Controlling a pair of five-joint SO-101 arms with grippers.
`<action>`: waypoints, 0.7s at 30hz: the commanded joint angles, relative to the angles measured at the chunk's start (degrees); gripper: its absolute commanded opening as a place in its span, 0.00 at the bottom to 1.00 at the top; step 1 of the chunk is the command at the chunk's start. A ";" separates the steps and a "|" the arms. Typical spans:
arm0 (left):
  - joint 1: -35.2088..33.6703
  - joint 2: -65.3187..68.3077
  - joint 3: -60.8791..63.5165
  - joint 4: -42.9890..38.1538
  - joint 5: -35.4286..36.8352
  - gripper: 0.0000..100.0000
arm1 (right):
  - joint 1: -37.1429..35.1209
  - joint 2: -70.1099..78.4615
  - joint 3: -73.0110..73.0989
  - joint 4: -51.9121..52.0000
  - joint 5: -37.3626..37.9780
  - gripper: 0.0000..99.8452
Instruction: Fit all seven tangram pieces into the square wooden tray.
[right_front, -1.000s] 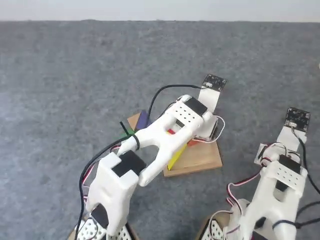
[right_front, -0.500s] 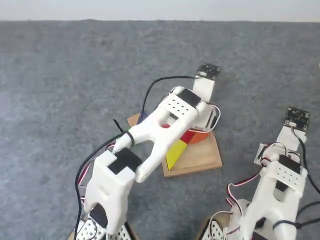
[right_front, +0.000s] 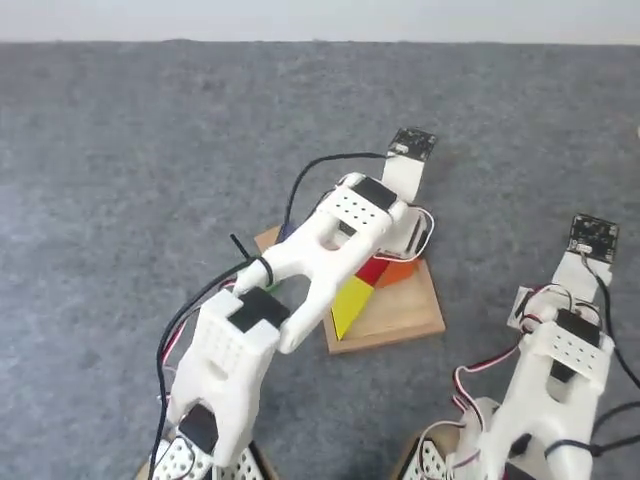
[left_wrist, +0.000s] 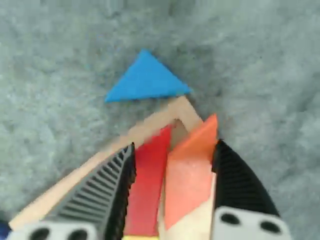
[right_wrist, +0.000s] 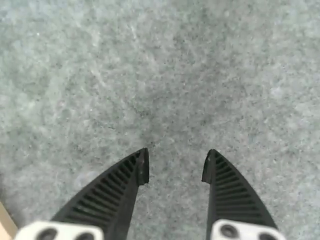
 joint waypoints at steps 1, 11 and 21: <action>-2.29 -0.09 -2.59 -0.35 -0.26 0.24 | -1.01 -1.80 -2.90 -1.27 -0.09 0.19; -3.96 -4.75 -2.51 0.35 -0.44 0.24 | -1.80 -1.80 -2.90 -1.27 -0.09 0.19; -4.22 -6.42 -2.51 0.53 -3.52 0.24 | -1.71 -1.80 -2.81 -1.27 -0.09 0.19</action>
